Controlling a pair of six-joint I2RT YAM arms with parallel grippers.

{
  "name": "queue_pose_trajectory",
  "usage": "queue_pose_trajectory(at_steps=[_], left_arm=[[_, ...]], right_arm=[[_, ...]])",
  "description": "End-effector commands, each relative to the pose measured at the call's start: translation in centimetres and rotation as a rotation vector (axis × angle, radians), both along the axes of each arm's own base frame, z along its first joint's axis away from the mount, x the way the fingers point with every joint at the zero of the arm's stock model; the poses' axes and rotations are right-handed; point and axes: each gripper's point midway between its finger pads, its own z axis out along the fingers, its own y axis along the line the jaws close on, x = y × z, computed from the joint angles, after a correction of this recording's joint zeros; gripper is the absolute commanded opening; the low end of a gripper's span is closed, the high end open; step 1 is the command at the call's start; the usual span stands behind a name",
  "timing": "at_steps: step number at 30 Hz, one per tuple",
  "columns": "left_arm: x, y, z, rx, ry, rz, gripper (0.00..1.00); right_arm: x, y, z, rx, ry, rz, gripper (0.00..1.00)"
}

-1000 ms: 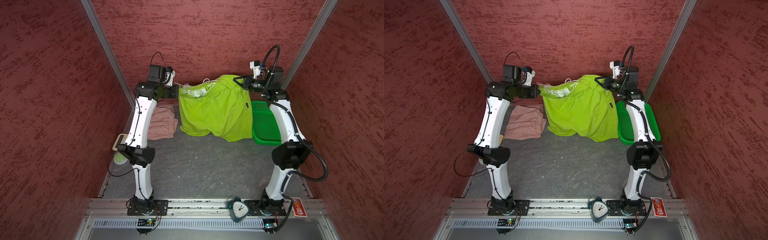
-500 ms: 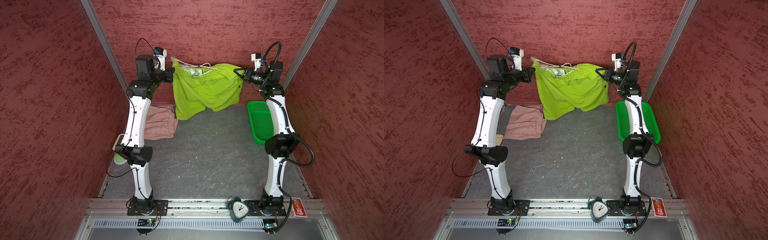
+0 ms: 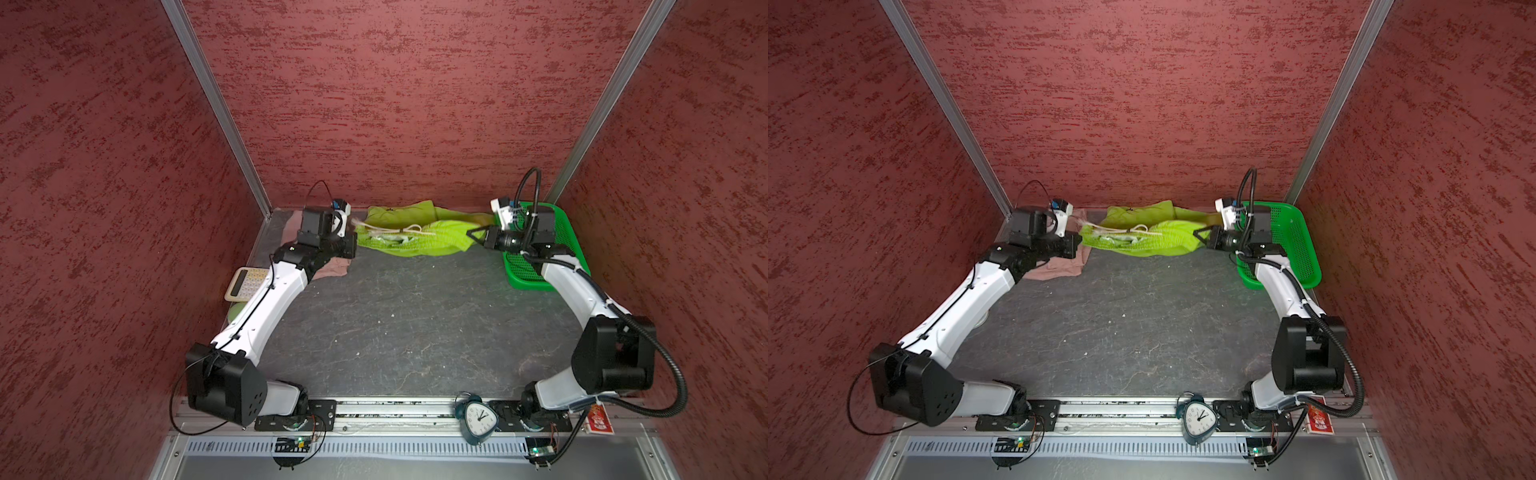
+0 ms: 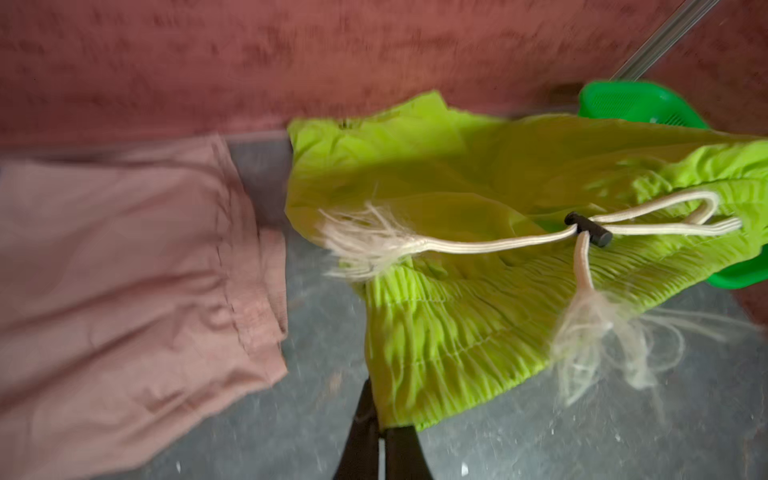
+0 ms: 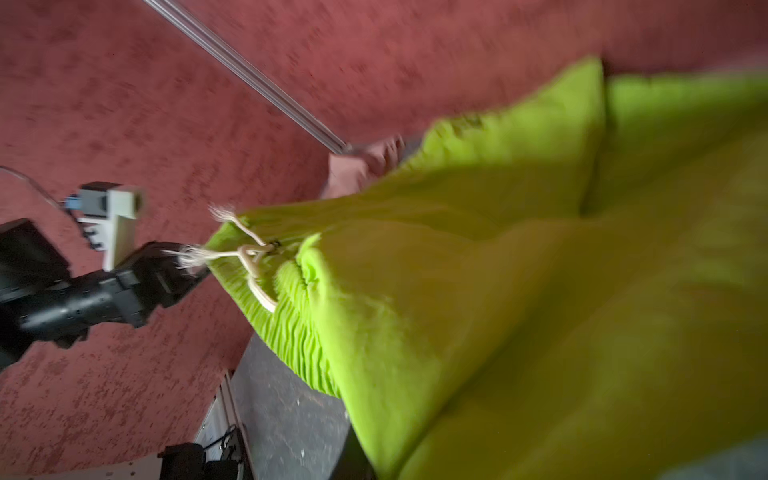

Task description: Fold and stack the shorts

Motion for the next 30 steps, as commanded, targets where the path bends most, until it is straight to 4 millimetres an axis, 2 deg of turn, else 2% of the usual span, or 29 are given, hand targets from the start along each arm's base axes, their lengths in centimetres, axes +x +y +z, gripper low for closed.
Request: queue_pose_trajectory(at_steps=[1, 4, 5, 6, 8, 9, 12, 15, 17, 18, 21, 25, 28, 30], left_arm=[[-2.9, 3.2, -1.7, -0.015, 0.048, 0.182, 0.00], [-6.7, 4.0, -5.9, -0.032, 0.195, 0.228, 0.00], [-7.9, 4.1, -7.2, -0.040, 0.245, 0.238, 0.00], [-8.9, 4.0, -8.0, -0.053, 0.285, 0.245, 0.03], [-10.9, 4.2, -9.8, -0.065, 0.377, 0.275, 0.17], [-11.8, 4.1, -10.4, -0.073, 0.412, 0.281, 0.30], [-14.0, 3.8, -11.0, -0.105, 0.493, 0.298, 1.00], [-15.9, 2.3, -9.8, -0.152, 0.536, 0.266, 0.99], [-16.3, 2.4, -8.4, -0.153, 0.534, 0.283, 0.99], [-16.1, 2.6, -7.7, -0.151, 0.518, 0.295, 0.99], [-14.4, 2.5, -6.8, -0.159, 0.447, 0.287, 0.99], [-12.1, 2.1, -7.3, -0.153, 0.429, 0.264, 0.99], [-10.3, 2.8, -6.8, -0.138, 0.393, 0.269, 0.99], [-9.6, 2.9, -6.3, -0.155, 0.375, 0.264, 0.99]], right_arm=[[-3.8, -1.2, -1.7, -0.054, 0.018, -0.068, 0.08], [-8.1, -1.5, -4.4, -0.053, 0.154, -0.117, 0.10], [-9.5, -1.6, -5.0, -0.052, 0.201, -0.129, 0.17], [-10.7, -1.9, -5.3, -0.060, 0.233, -0.149, 0.29], [-13.1, -2.4, -6.0, -0.082, 0.312, -0.192, 0.42], [-14.0, -2.6, -6.2, -0.089, 0.342, -0.205, 0.47], [-16.3, -3.4, -5.7, -0.132, 0.386, -0.246, 0.51], [-17.4, -3.7, -4.1, -0.181, 0.370, -0.257, 0.53], [-18.2, -2.5, -3.9, -0.201, 0.375, -0.209, 0.54], [-18.8, -1.2, -4.2, -0.201, 0.386, -0.167, 0.55], [-20.4, 2.9, -5.1, -0.207, 0.381, -0.040, 0.59], [-22.4, 8.3, -6.4, -0.191, 0.301, 0.114, 0.64], [-23.1, 10.2, -8.9, -0.269, 0.287, 0.169, 0.67], [-22.9, 10.5, -10.9, -0.355, 0.282, 0.171, 0.69]])
